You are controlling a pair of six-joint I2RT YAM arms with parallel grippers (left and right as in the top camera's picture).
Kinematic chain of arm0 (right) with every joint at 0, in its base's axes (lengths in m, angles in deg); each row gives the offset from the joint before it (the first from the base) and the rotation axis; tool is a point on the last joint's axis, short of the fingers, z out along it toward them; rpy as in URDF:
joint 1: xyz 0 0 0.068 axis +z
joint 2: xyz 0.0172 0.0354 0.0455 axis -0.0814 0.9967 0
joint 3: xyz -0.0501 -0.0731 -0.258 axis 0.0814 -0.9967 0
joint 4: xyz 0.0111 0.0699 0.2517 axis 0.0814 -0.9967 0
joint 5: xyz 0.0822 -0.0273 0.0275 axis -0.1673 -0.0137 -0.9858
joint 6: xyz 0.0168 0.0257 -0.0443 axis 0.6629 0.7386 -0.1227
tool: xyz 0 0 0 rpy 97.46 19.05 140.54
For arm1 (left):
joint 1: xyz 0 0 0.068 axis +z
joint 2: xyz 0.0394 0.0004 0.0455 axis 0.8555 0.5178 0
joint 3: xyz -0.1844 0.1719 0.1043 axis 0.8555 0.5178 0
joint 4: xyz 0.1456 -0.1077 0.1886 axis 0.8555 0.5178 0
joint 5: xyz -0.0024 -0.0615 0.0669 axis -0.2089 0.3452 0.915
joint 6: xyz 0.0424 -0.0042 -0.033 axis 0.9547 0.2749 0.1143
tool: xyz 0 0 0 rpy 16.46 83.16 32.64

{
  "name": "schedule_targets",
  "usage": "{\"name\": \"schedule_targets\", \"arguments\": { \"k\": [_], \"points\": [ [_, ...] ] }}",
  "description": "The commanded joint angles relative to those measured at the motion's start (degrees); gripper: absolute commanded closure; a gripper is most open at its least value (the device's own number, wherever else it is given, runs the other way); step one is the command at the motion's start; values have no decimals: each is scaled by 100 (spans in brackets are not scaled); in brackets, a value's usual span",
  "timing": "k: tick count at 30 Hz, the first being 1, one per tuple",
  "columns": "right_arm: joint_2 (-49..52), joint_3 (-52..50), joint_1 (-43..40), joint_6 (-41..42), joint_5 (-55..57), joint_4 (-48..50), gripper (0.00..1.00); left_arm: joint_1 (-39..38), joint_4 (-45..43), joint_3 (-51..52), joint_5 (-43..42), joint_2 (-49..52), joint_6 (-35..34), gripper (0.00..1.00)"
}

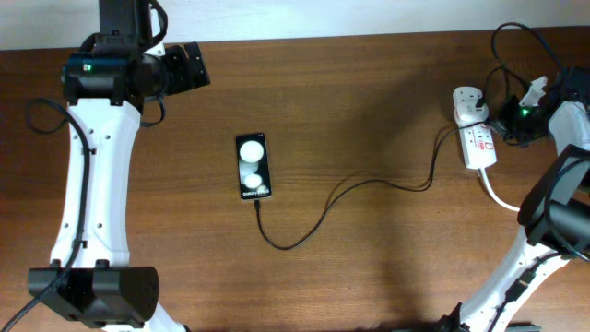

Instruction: Plug charger to phone and switch on socket

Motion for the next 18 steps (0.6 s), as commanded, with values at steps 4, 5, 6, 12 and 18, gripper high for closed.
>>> {"name": "schedule_targets", "arguments": {
  "k": [4, 5, 6, 12, 18],
  "points": [
    [280, 90, 173, -61, -52, -2, 96, 9, -7, 22, 81, 17, -11, 1],
    [280, 90, 173, -61, -68, -52, 96, 9, -7, 22, 81, 17, -11, 1],
    [280, 90, 173, -59, -72, -105, 96, 9, -7, 22, 81, 17, -11, 1],
    [317, -28, 481, -55, -87, -256, 96, 9, -7, 22, 81, 17, -11, 1],
    [317, -210, 623, 98, -415, -258, 96, 9, -7, 22, 81, 17, -11, 1]
  ]
}}
